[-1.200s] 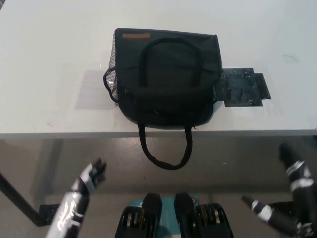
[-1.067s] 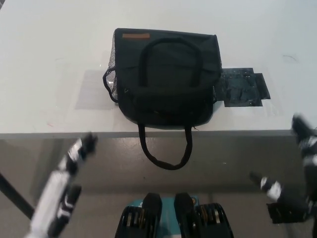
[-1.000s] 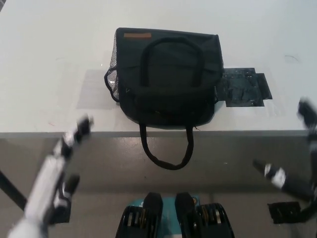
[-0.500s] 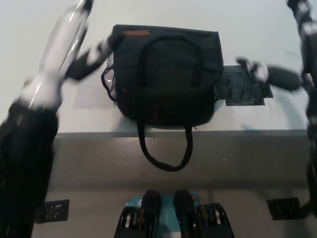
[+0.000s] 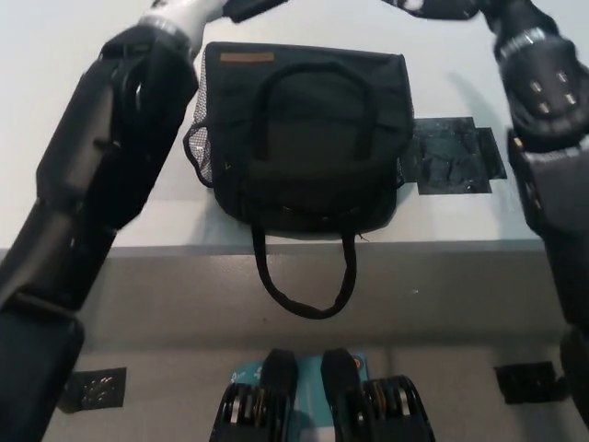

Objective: A soft travel bag is kept infront of the robot in the middle of the desk and the robot uses both its hands to press it to reduce its size

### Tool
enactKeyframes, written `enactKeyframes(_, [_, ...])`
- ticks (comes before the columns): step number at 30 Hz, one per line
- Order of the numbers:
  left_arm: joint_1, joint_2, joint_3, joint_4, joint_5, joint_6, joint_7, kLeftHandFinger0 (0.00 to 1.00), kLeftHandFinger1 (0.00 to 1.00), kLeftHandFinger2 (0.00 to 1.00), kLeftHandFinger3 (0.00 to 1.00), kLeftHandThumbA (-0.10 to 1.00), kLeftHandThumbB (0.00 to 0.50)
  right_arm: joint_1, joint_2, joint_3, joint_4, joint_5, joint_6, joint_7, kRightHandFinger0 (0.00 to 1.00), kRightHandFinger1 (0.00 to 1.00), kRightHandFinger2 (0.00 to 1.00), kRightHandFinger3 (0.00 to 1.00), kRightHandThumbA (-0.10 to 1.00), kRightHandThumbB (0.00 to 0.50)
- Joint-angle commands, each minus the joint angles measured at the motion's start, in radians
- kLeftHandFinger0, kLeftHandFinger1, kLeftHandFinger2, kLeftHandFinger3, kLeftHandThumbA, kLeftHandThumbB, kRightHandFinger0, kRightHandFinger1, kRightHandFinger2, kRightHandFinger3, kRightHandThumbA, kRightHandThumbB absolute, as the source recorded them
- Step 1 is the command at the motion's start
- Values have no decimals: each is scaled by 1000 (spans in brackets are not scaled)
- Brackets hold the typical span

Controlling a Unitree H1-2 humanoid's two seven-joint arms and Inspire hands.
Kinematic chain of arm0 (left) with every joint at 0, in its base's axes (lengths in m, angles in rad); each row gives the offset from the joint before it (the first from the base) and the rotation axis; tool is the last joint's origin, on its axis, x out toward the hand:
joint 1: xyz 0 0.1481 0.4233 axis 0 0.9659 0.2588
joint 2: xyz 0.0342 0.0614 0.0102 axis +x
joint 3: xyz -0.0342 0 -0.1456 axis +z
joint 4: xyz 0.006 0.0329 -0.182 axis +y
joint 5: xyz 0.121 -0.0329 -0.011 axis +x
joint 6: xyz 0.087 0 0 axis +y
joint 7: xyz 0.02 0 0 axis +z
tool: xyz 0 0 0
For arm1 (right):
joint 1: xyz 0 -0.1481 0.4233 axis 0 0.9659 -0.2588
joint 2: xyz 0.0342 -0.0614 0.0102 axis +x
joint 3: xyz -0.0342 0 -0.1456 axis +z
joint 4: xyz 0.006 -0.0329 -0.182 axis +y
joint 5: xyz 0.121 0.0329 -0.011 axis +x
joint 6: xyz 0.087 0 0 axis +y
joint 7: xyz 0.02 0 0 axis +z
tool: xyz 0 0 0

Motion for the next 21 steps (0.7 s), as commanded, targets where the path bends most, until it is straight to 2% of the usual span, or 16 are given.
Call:
enactKeyframes(1, [-106, -1, -25, 99, 66, 9, 80, 1000, 1000, 1000, 1000, 1000, 256, -125, 26, 19, 122, -17, -28, -23, 1000, 1000, 1000, 1000, 1000, 229])
enactKeyframes(4, [-114, -15, -45, 152, 74, 4, 95, 1000, 1000, 1000, 1000, 1000, 242, -167, 66, 7, 229, 0, -2, -50, 1000, 1000, 1000, 1000, 1000, 250])
enactKeyframes(6, [-112, -23, -53, 169, 77, 1, 108, 1000, 1000, 1000, 1000, 1000, 222, -179, 82, 9, 285, 0, -13, -61, 1000, 1000, 1000, 1000, 1000, 221])
enactKeyframes(9, [-107, -25, -73, 189, 83, 6, 98, 1000, 1000, 1000, 1000, 1000, 225, -181, 105, 5, 356, 8, -33, -64, 1000, 1000, 1000, 1000, 1000, 192])
enactKeyframes(10, [-100, -23, -79, 188, 88, 16, 87, 1000, 1000, 1000, 1000, 1000, 228, -174, 111, 7, 381, 10, -61, -65, 1000, 1000, 1000, 1000, 1000, 159])
enactKeyframes(13, [-102, -24, -88, 213, 94, 22, 89, 1000, 1000, 1000, 1000, 1000, 231, -179, 117, 18, 447, -1, -96, -77, 1000, 1000, 1000, 1000, 1000, 171])
enactKeyframes(16, [-103, -26, -89, 248, 88, 8, 107, 1000, 1000, 1000, 1000, 1000, 230, -175, 115, 31, 470, -8, -113, -77, 1000, 1000, 1000, 1000, 1000, 148])
enactKeyframes(17, [-102, -25, -92, 267, 91, 5, 112, 1000, 1000, 1000, 1000, 1000, 241, -169, 117, 28, 460, -3, -91, -71, 1000, 1000, 1000, 1000, 1000, 163])
enactKeyframes(21, [-98, -20, -111, 291, 97, -9, 106, 1000, 1000, 1000, 1000, 1000, 215, -153, 124, -12, 468, 42, -104, -73, 1000, 1000, 1000, 1000, 1000, 165])
